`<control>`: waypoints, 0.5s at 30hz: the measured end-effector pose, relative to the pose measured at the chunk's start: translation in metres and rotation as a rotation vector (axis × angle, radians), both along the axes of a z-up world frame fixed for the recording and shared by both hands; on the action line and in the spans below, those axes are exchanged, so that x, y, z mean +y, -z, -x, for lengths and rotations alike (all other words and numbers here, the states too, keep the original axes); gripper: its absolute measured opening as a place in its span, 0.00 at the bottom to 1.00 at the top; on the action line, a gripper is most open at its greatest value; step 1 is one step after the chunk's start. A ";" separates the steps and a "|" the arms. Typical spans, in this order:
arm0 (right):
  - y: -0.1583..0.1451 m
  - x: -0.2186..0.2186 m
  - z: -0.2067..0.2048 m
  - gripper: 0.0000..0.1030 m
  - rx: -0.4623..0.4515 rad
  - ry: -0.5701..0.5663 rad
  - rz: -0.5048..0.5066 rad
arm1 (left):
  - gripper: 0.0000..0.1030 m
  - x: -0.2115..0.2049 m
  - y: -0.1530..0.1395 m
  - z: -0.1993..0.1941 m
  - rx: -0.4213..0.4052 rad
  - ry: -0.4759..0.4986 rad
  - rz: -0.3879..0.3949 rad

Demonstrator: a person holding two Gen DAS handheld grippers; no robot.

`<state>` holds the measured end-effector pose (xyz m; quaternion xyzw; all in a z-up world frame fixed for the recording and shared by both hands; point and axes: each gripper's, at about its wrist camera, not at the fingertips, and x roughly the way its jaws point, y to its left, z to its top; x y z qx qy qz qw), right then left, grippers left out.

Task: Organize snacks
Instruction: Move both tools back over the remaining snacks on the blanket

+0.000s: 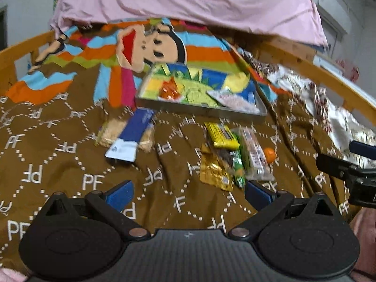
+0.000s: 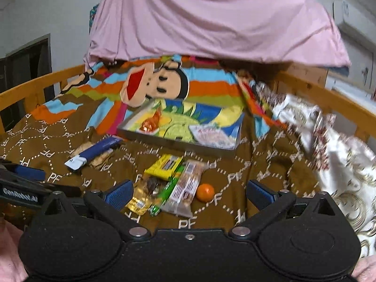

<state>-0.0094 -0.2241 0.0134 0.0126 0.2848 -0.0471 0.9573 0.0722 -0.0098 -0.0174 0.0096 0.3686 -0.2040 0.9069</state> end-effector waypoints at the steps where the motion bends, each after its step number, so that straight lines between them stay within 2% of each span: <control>1: 0.001 -0.004 -0.004 0.99 0.018 0.001 -0.022 | 0.99 -0.002 0.002 -0.002 0.013 0.014 -0.009; 8: 0.024 -0.031 -0.043 0.99 0.191 0.038 -0.185 | 0.99 -0.026 0.024 -0.028 0.104 0.119 -0.023; 11: 0.034 -0.037 -0.060 0.99 0.243 0.012 -0.244 | 0.99 -0.036 0.037 -0.043 0.141 0.124 -0.033; 15: 0.044 -0.040 -0.080 0.99 0.290 0.009 -0.237 | 0.99 -0.051 0.048 -0.057 0.135 0.159 -0.092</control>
